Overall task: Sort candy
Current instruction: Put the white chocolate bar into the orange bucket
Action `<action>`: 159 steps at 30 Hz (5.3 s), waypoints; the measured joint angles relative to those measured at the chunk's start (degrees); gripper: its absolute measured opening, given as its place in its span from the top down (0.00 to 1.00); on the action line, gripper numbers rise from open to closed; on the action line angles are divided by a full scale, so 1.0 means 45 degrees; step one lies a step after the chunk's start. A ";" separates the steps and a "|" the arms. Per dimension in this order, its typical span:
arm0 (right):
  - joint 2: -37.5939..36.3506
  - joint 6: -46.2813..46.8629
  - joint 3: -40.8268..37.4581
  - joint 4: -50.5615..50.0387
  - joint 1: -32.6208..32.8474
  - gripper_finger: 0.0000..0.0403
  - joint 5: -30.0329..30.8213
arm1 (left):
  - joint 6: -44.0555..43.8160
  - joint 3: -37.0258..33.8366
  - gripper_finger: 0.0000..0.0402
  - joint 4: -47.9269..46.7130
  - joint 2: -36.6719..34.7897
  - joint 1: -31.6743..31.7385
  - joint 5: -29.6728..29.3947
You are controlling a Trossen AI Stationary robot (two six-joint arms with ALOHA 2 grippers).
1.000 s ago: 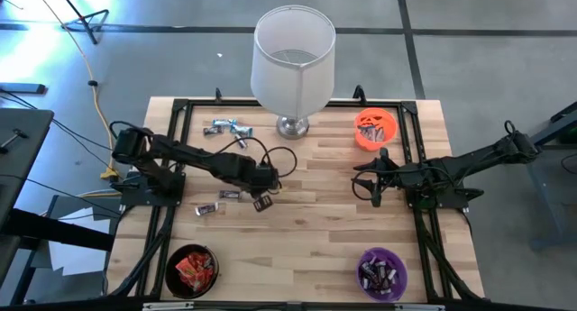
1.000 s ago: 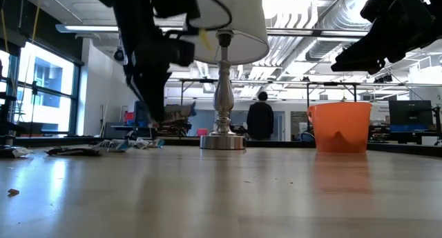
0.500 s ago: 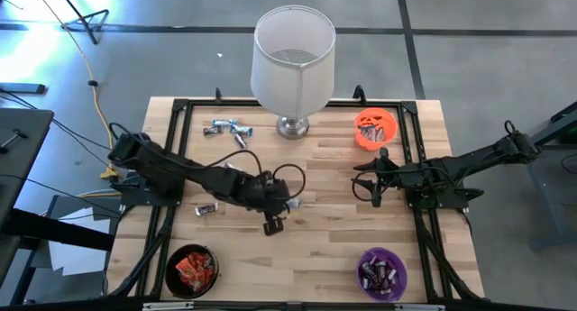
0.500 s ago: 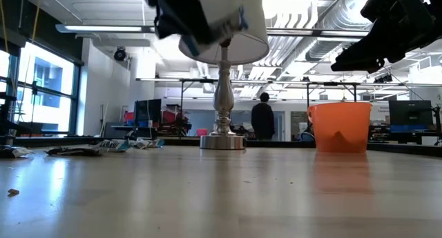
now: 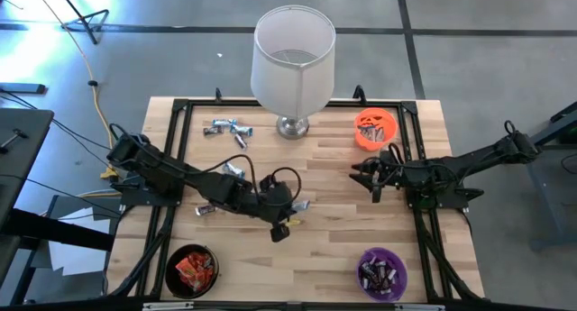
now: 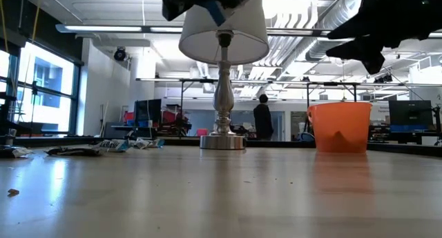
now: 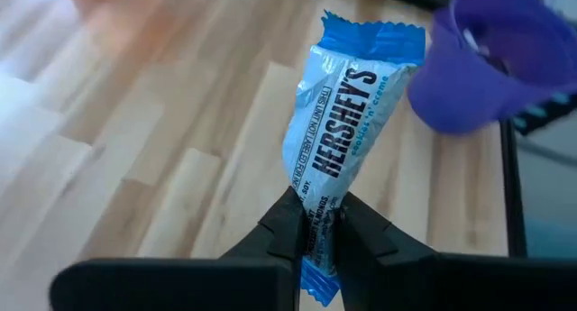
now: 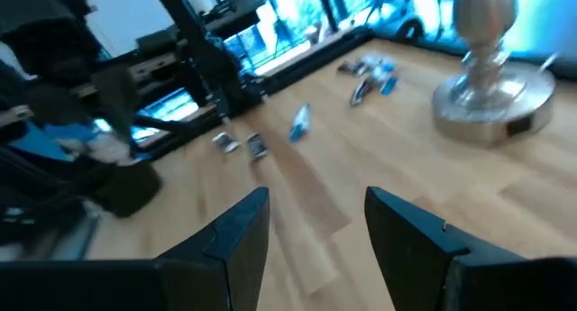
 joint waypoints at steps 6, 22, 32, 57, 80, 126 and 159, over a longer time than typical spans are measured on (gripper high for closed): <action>0.0029 0.1526 0.0000 -0.0229 0.0000 0.55 -0.0211 | 0.0003 0.0000 0.93 0.0698 -0.0003 0.0424 -0.0527; 0.2274 0.0276 0.0000 0.5380 0.0000 0.55 -0.1460 | 0.0438 0.0053 0.93 0.2856 0.0418 0.1758 -0.0684; 0.5608 -0.0865 0.0000 1.0396 0.0005 0.55 -0.2162 | 0.0770 0.0010 0.93 0.3785 0.0580 0.2189 -0.0616; 0.7414 -0.3481 0.1009 1.2730 0.0000 0.55 -0.1471 | 0.0896 0.0010 0.93 0.5366 0.0580 0.2093 -0.0415; 0.8854 -0.4942 0.3172 1.1111 0.0005 0.88 -0.1519 | 0.1460 0.0010 0.93 0.5344 0.0575 0.1816 -0.0399; -0.0972 -0.0389 0.3157 -0.7369 -0.2821 0.90 0.5237 | 0.2762 -0.0010 0.75 0.1341 0.0580 0.2688 0.2601; 0.2365 -0.4574 0.3672 -0.6303 -1.3502 0.60 -0.4515 | 0.2576 0.0005 0.75 0.0723 0.0565 0.2559 0.2509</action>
